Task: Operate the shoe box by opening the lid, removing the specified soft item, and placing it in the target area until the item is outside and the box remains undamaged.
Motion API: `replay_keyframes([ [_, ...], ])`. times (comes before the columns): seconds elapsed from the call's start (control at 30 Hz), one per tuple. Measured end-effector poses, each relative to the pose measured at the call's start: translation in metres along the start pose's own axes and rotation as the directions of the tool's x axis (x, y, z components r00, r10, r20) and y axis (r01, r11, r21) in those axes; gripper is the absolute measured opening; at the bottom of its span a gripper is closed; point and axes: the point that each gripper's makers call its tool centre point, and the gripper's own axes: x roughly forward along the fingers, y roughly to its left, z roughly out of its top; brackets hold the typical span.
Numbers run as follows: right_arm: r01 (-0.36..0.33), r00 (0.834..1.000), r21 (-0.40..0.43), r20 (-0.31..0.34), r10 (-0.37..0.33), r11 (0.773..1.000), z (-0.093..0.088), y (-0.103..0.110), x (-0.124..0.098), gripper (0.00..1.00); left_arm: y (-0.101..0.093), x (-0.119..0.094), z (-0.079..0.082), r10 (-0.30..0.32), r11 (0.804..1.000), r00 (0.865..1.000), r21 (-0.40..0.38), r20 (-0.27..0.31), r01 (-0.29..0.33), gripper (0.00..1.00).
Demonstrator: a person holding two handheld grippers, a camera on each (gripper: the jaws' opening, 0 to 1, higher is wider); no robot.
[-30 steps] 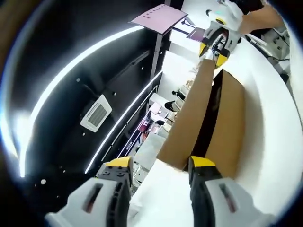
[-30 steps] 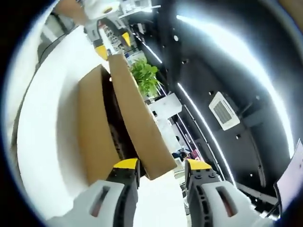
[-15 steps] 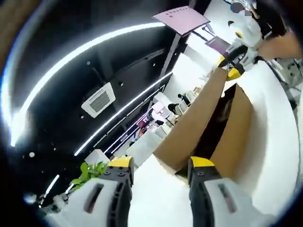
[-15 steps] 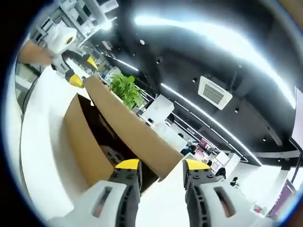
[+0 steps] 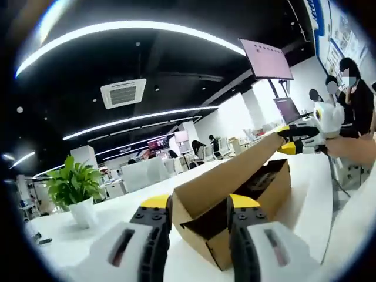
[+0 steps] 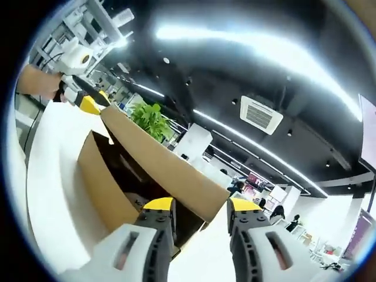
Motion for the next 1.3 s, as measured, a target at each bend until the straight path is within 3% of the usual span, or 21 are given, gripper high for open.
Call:
replay_keyframes([
  [0.4,0.006,1.0,0.112,0.017,-0.008,0.994,0.002,0.0,0.005,0.35,-0.008,0.002,0.003,-0.043,0.998,0.999,-0.037,0.01,0.044,0.44],
  [0.63,0.058,0.997,0.254,0.028,-0.067,0.966,0.003,-0.007,0.008,0.36,-0.009,0.003,0.007,-0.04,0.999,0.999,-0.009,0.013,0.04,0.46],
  [0.77,0.065,0.997,0.26,0.025,-0.074,0.963,0.001,-0.006,0.015,0.34,-0.007,0.005,0.01,-0.041,0.999,0.999,-0.017,0.02,0.041,0.46],
  [0.83,0.136,0.986,0.244,0.06,-0.155,0.96,0.01,-0.016,0.012,0.29,-0.005,0.005,0.011,-0.033,0.999,0.999,-0.013,0.027,0.034,0.45],
  [1.03,0.129,0.988,0.285,0.044,-0.148,0.95,0.009,-0.018,0.018,0.29,-0.005,0.007,0.014,-0.035,0.999,0.999,-0.013,0.027,0.036,0.47],
  [1.17,0.171,0.979,0.21,0.07,-0.189,0.963,0.01,-0.022,0.02,0.29,-0.004,0.008,0.014,-0.037,0.999,0.999,-0.021,0.027,0.038,0.47],
  [1.3,0.159,0.981,0.22,0.071,-0.178,0.962,0.009,-0.024,0.026,0.3,-0.004,0.009,0.014,-0.04,0.999,0.999,-0.011,0.025,0.04,0.48],
])
